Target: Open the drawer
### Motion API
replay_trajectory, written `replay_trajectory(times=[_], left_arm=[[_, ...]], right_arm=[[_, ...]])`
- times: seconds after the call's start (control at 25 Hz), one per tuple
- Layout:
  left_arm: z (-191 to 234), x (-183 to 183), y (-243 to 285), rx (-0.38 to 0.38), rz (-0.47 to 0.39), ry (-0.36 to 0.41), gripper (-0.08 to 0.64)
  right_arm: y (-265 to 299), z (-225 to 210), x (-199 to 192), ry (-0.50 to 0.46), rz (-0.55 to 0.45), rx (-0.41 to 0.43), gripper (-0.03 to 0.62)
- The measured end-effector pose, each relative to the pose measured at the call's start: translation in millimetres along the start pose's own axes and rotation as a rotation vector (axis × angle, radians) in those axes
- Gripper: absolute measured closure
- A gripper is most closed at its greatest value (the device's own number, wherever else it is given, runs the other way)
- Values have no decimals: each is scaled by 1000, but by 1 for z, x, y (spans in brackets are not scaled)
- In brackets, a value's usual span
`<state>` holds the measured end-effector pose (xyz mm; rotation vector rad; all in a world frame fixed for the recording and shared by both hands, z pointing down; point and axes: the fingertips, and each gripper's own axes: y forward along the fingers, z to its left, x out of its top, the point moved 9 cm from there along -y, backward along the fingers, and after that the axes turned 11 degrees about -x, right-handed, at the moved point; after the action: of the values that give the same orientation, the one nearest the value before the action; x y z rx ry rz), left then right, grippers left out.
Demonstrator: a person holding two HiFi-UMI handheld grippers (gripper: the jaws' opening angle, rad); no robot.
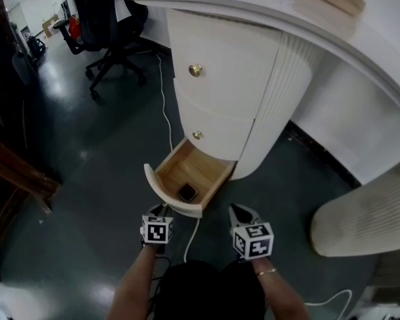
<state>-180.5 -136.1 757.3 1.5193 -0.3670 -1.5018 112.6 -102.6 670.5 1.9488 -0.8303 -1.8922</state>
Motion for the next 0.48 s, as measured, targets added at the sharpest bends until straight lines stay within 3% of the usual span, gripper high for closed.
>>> replay_trajectory(times=[0.28,0.48], left_arm=[[-2,-8,-12,28,25,17,479],[-6,-27,-24,-9,25,-38,482]], right_arm=[[-2,1,4,-5,-8,5,588],[-5,2,5,-7,-12,8,588]])
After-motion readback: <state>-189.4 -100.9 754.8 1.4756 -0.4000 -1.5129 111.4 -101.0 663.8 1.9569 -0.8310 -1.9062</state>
